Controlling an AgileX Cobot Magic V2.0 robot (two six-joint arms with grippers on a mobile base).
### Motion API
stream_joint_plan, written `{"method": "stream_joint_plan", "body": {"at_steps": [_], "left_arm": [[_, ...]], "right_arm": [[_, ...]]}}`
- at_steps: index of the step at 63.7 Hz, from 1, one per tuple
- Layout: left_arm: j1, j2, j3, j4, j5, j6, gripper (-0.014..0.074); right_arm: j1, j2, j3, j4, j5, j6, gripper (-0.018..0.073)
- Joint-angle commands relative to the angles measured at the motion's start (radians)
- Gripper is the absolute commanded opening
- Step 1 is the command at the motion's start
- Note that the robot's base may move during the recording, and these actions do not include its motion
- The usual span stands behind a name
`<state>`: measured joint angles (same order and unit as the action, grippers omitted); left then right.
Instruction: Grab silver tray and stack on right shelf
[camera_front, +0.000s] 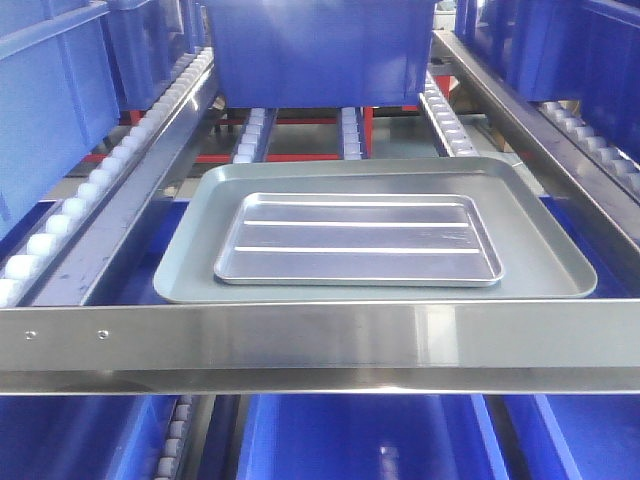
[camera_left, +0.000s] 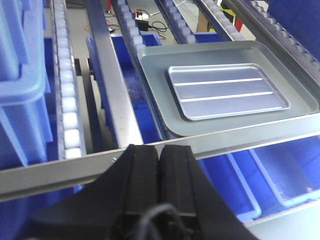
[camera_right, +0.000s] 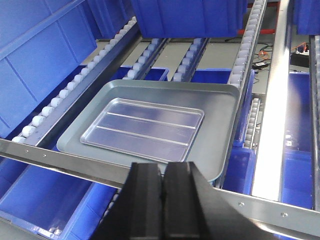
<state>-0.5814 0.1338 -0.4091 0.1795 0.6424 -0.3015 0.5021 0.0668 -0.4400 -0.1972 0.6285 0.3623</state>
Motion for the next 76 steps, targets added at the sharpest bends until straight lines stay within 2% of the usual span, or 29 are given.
{"method": "stream_joint_plan", "body": {"at_steps": [1,4,7,11,16,21,30,39,41,43,76], "left_arm": [[-0.004,0.018,-0.010,-0.092,-0.072,0.000,-0.0101],[0.000,0.014,0.000,-0.104,-0.072,0.021,-0.0101],[0.005,0.010,0.012,-0.121,-0.074,0.080,-0.0101],[0.039,-0.005,0.030,-0.166,-0.098,0.134,-0.0101],[0.120,-0.037,0.066,-0.210,-0.171,0.231,-0.0101],[0.234,-0.089,0.126,-0.268,-0.274,0.326,-0.0101],[0.405,-0.165,0.270,-0.300,-0.458,0.355,-0.0101],[0.497,-0.158,0.436,-0.300,-0.738,0.355,-0.0101],[0.511,-0.158,0.465,-0.302,-0.802,0.355,-0.0101],[0.521,-0.161,0.455,-0.302,-0.742,0.355,-0.0101],[0.535,-0.161,0.459,-0.302,-0.758,0.355,-0.0101]], "right_arm": [[0.001,0.011,-0.026,-0.023,-0.080,-0.012,0.0052],[0.001,0.011,-0.026,-0.023,-0.080,-0.012,0.0052],[0.001,0.011,-0.026,-0.023,-0.080,-0.012,0.0052],[0.001,0.011,-0.026,-0.023,-0.080,-0.012,0.0052],[0.001,0.010,-0.026,-0.023,-0.080,-0.012,0.0052],[0.001,0.010,-0.026,-0.023,-0.080,-0.012,0.0052],[0.001,0.010,-0.026,-0.023,-0.080,-0.012,0.0052],[0.001,0.011,-0.026,-0.023,-0.079,-0.012,0.0052],[0.001,0.011,-0.026,-0.023,-0.079,-0.012,0.0052],[0.001,0.011,-0.026,-0.023,-0.078,-0.012,0.0052],[0.001,0.011,-0.026,-0.023,-0.076,-0.012,0.0052]]}}
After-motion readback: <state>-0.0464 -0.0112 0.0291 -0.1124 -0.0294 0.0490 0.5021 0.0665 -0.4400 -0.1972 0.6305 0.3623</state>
